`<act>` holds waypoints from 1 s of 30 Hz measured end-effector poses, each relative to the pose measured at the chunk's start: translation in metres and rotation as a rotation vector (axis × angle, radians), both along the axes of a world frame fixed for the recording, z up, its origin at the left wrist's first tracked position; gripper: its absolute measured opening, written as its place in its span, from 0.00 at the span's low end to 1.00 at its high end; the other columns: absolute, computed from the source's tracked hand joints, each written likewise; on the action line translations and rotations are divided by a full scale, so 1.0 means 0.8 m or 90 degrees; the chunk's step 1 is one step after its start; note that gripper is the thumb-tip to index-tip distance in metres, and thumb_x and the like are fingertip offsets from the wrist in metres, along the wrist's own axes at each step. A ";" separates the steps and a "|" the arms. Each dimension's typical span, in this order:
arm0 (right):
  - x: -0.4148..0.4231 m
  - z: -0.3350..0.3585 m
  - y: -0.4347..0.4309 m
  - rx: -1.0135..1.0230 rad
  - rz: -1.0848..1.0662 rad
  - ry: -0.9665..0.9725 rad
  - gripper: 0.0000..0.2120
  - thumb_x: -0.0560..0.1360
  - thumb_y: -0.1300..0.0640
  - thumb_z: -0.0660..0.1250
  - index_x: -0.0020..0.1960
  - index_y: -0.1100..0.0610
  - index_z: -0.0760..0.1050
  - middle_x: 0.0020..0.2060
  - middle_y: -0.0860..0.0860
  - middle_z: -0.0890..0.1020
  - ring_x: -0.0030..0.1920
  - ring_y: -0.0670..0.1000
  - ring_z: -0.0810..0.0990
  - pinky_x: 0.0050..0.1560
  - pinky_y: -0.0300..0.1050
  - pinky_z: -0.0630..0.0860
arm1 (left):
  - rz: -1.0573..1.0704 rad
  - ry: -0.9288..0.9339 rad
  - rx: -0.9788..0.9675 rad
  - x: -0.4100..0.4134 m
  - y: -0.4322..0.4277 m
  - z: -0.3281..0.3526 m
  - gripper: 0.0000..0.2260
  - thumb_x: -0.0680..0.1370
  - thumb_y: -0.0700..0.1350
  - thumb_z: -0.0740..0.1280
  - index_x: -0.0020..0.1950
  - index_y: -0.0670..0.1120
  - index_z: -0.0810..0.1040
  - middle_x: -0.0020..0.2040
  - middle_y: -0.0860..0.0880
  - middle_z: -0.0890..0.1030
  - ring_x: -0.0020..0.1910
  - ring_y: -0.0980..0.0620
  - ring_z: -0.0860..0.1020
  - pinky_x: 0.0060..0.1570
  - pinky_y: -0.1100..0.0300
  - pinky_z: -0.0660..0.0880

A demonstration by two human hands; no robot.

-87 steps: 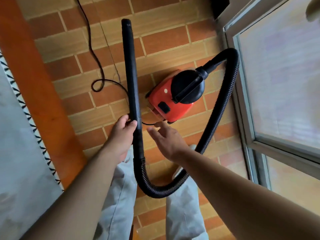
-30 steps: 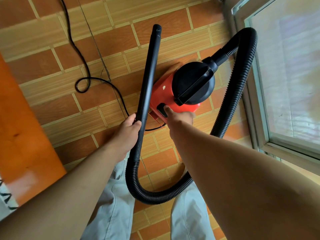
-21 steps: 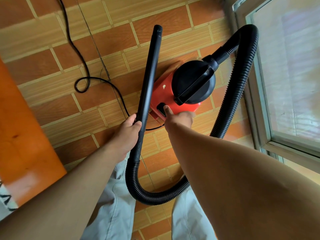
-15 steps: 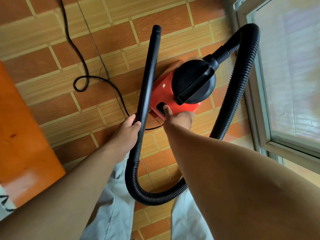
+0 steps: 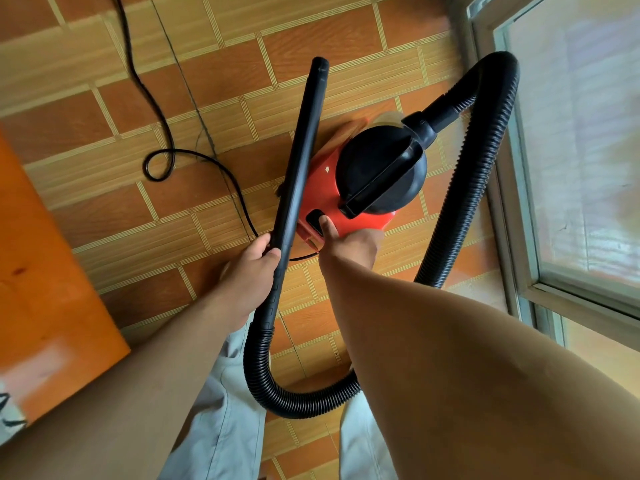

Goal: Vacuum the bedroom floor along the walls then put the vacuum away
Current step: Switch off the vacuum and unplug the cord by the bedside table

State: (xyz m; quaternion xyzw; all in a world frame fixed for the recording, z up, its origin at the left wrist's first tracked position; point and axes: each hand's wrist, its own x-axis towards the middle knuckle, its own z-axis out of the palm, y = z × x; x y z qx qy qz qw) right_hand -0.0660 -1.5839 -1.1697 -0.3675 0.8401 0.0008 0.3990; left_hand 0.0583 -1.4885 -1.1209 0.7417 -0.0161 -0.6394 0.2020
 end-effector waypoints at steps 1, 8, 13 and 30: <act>0.002 0.002 0.002 -0.001 0.006 0.003 0.35 0.67 0.31 0.74 0.58 0.48 0.60 0.55 0.52 0.79 0.56 0.58 0.80 0.62 0.61 0.76 | 0.001 -0.004 0.002 0.001 0.000 0.000 0.30 0.75 0.61 0.59 0.79 0.63 0.63 0.71 0.56 0.73 0.67 0.49 0.74 0.70 0.45 0.72; -0.002 0.002 -0.018 -0.011 -0.009 -0.004 0.44 0.66 0.33 0.76 0.69 0.56 0.62 0.60 0.56 0.80 0.62 0.61 0.79 0.64 0.62 0.76 | 0.052 0.025 -0.005 0.004 0.005 -0.005 0.25 0.85 0.53 0.59 0.82 0.56 0.59 0.76 0.48 0.71 0.74 0.44 0.71 0.74 0.40 0.67; -0.003 0.004 -0.017 -0.004 -0.005 -0.017 0.49 0.67 0.32 0.75 0.74 0.60 0.59 0.62 0.58 0.79 0.64 0.62 0.78 0.64 0.60 0.77 | 0.063 0.032 -0.007 0.007 0.007 -0.009 0.24 0.87 0.51 0.58 0.83 0.55 0.58 0.77 0.43 0.70 0.75 0.39 0.70 0.74 0.38 0.67; -0.014 0.019 -0.032 0.051 0.000 -0.056 0.33 0.72 0.43 0.78 0.64 0.56 0.62 0.59 0.57 0.79 0.58 0.61 0.79 0.51 0.46 0.71 | 0.067 0.017 -0.022 -0.005 0.004 0.006 0.25 0.86 0.51 0.59 0.83 0.55 0.59 0.78 0.48 0.69 0.76 0.43 0.69 0.75 0.40 0.67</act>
